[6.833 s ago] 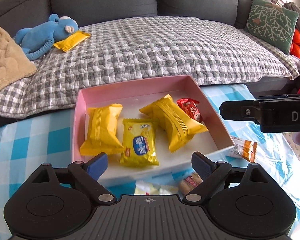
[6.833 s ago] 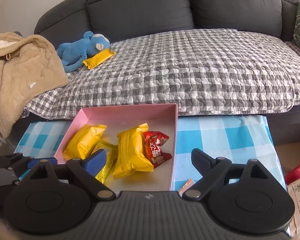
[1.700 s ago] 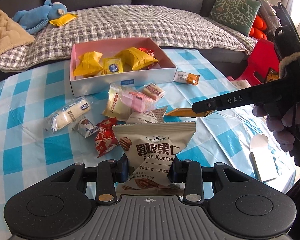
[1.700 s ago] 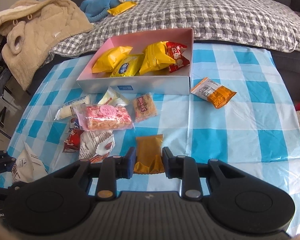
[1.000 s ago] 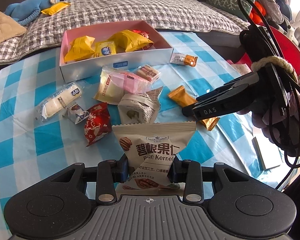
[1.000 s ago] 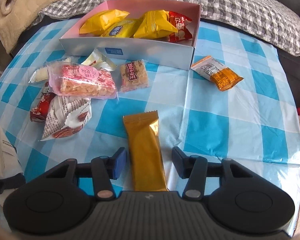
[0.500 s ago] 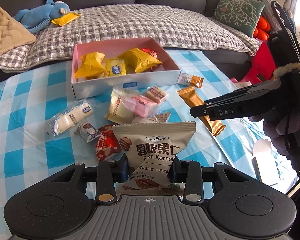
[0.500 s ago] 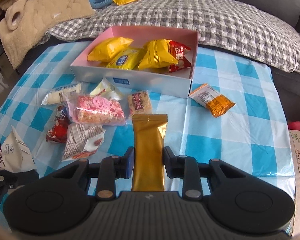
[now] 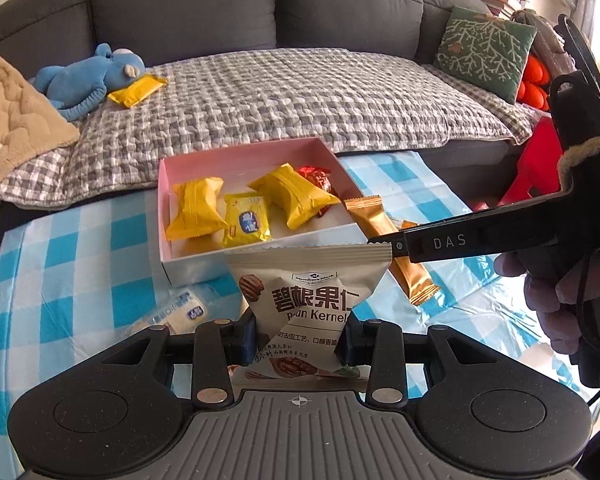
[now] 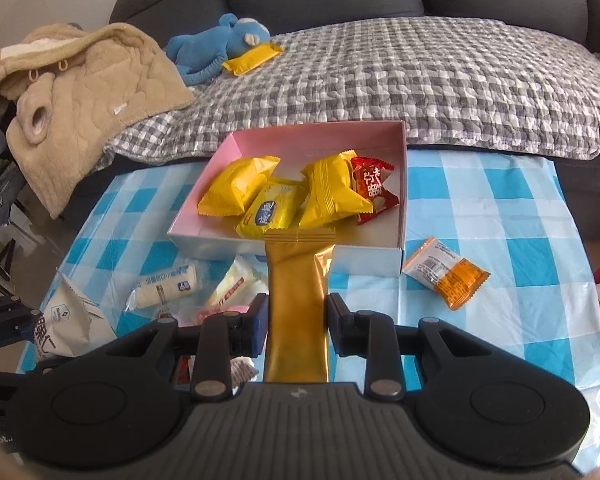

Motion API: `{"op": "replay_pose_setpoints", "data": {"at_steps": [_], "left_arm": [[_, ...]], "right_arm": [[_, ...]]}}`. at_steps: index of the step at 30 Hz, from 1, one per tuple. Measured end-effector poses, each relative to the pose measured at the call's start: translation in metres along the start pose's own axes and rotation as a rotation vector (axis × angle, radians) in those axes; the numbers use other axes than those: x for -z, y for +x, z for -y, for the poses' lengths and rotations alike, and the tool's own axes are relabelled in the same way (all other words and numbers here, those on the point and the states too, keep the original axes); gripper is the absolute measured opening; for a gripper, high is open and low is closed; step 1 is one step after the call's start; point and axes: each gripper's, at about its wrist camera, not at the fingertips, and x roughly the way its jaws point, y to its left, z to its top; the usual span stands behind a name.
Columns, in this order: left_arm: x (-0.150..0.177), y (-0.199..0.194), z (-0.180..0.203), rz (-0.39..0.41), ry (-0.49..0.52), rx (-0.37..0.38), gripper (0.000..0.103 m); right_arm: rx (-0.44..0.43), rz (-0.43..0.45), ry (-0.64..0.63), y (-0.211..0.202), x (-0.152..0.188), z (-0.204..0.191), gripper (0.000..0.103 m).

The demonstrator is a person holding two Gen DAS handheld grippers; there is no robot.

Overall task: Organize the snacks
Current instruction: 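Carry the nut bag and golden bar into the pink box and open both tools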

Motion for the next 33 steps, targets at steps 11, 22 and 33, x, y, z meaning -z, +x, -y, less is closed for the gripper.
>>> {"op": "replay_pose_setpoints", "data": {"at_steps": [11, 22, 33], "left_arm": [[-0.054, 0.070, -0.030, -0.030, -0.033, -0.086, 0.036], [-0.081, 0.143, -0.048, -0.056, -0.082, -0.120, 0.036], [-0.085, 0.170, -0.054, -0.040, -0.086, -0.154, 0.037]], "right_arm": [[0.007, 0.056, 0.114, 0.018, -0.039, 0.030, 0.028], [0.024, 0.103, 0.081, 0.060, -0.050, 0.035, 0.028], [-0.004, 0.116, 0.112, 0.081, -0.052, 0.045, 0.028]]}}
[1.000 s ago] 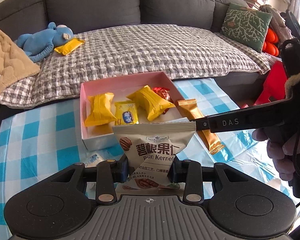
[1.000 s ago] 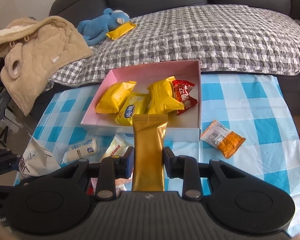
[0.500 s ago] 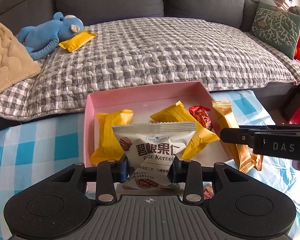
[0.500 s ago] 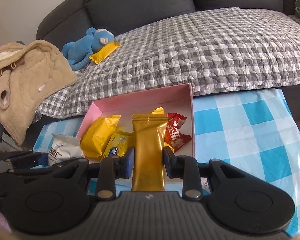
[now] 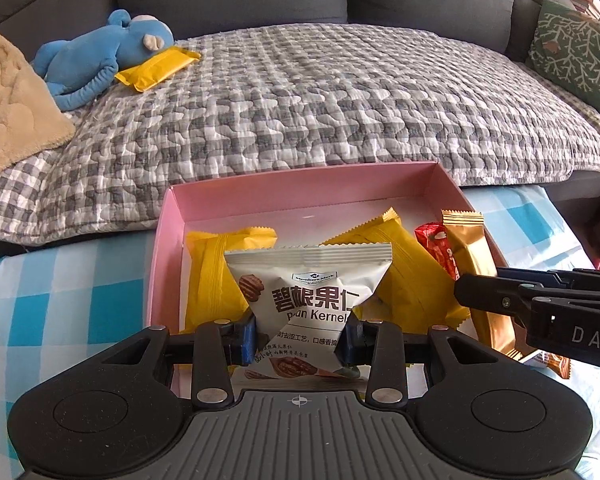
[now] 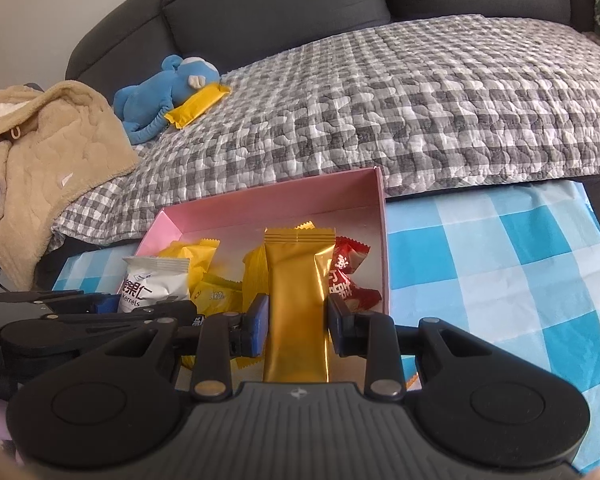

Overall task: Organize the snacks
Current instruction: 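Carry the nut bag and golden bar into the pink box and open both tools, then lift both tools out of the box back over the snack pile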

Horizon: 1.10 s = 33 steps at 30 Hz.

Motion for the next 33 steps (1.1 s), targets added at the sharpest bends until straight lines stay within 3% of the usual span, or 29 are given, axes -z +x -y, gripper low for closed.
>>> {"op": "replay_pose_setpoints", "data": {"at_steps": [3, 9, 23, 33], "left_arm": [[-0.001, 0.000, 0.000, 0.019, 0.003, -0.006, 0.040], [0.000, -0.007, -0.001, 0.037, -0.004, 0.003, 0.068], [0.020, -0.048, -0.002, 0.029, 0.004, 0.036, 0.082], [0.045, -0.085, 0.001, 0.023, 0.016, -0.005, 0.091]], "right_arm": [[-0.014, 0.010, 0.006, 0.000, 0.000, -0.001, 0.034], [-0.020, 0.025, 0.017, -0.005, -0.002, -0.003, 0.054], [0.024, 0.032, 0.005, -0.044, 0.002, -0.012, 0.077], [0.090, -0.017, -0.001, -0.072, 0.020, -0.013, 0.092]]}}
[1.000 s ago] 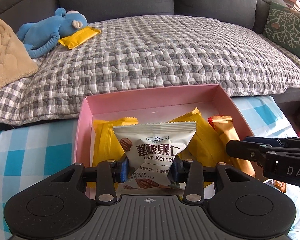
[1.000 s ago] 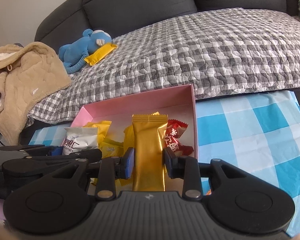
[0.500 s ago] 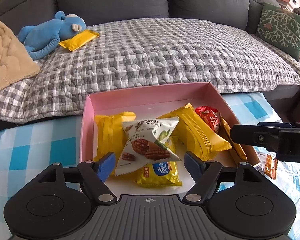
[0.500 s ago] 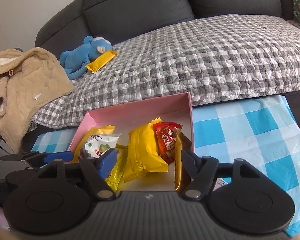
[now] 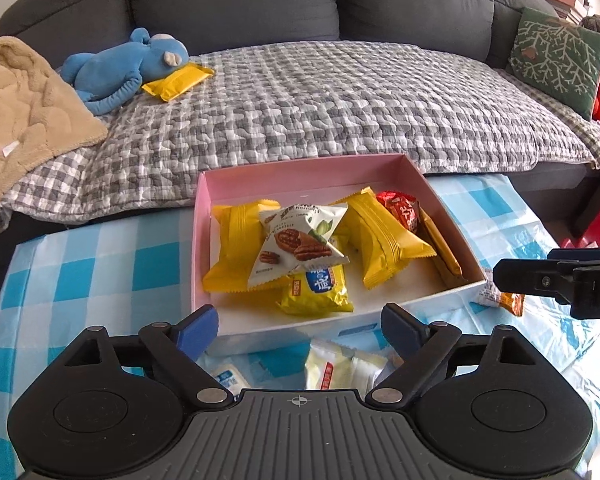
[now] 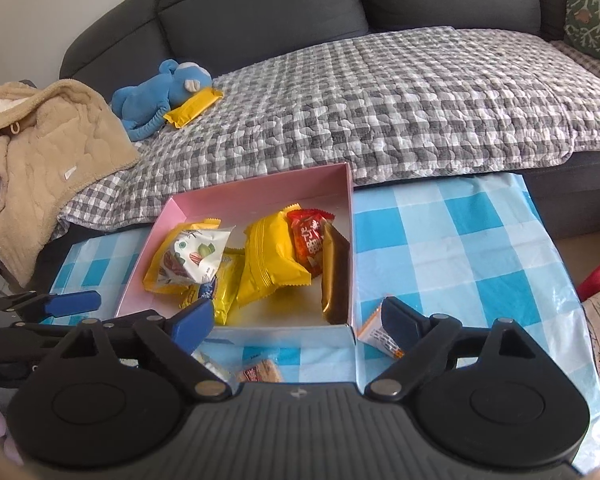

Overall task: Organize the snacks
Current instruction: 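Lift both tools out of the box back over the snack pile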

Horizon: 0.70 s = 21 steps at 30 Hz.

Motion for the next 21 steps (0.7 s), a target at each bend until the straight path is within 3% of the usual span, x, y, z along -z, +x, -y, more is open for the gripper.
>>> {"op": "replay_pose_setpoints", "data": {"at_steps": [13, 21], "left_arm": [[0.051, -0.044, 0.010, -0.022, 0.042, -0.029, 0.091], [0.079, -0.056, 0.005, -0.023, 0.004, -0.010, 0.092]], "right_arm": [[0.045, -0.055, -0.026, -0.024, 0.034, -0.008, 0.098], [0.037, -0.079, -0.048, -0.029, 0.057, -0.016, 0.099]]}}
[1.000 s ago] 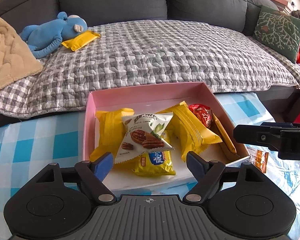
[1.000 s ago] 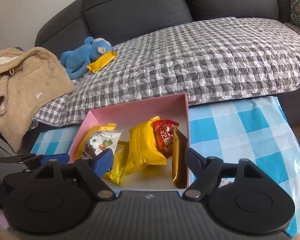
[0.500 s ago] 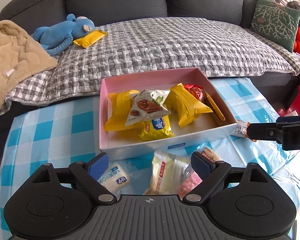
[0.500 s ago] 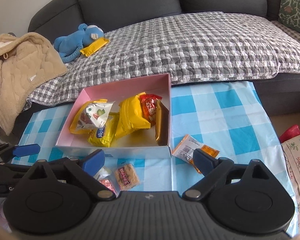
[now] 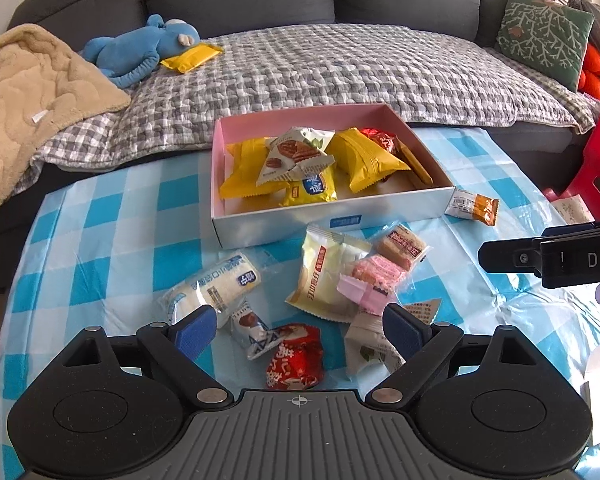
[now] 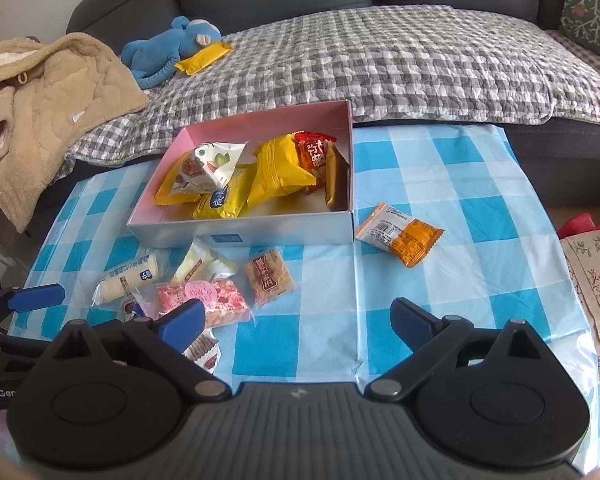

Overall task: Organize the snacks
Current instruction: 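Lift both tools out of the box back over the snack pile, then grasp the red candy packet with the left tool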

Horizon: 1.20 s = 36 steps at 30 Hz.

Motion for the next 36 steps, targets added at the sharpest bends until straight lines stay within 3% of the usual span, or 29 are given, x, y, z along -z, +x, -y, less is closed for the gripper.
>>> {"op": "replay_pose_setpoints", "data": {"at_steps": [11, 18, 24, 30, 36], "left_arm": [[0.031, 0.001, -0.007, 0.019, 0.015, 0.017, 0.092], [0.044, 0.005, -0.014, -0.003, 0.051, 0.027, 0.092], [0.047, 0.012, -0.024, -0.016, 0.043, 0.030, 0.092], [0.045, 0.019, -0.027, 0.022, 0.089, 0.012, 0.092], [0.042, 0.024, -0.029, 0.041, 0.119, 0.044, 0.091]], "right_arm": [[-0.035, 0.017, 0.020, -0.003, 0.015, 0.001, 0.101], [0.030, 0.023, -0.070, 0.001, 0.023, -0.007, 0.101], [0.030, -0.004, -0.088, 0.010, 0.025, -0.012, 0.101], [0.013, -0.017, -0.103, 0.015, 0.025, -0.021, 0.101], [-0.018, -0.017, -0.121, 0.020, 0.021, -0.031, 0.101]]}}
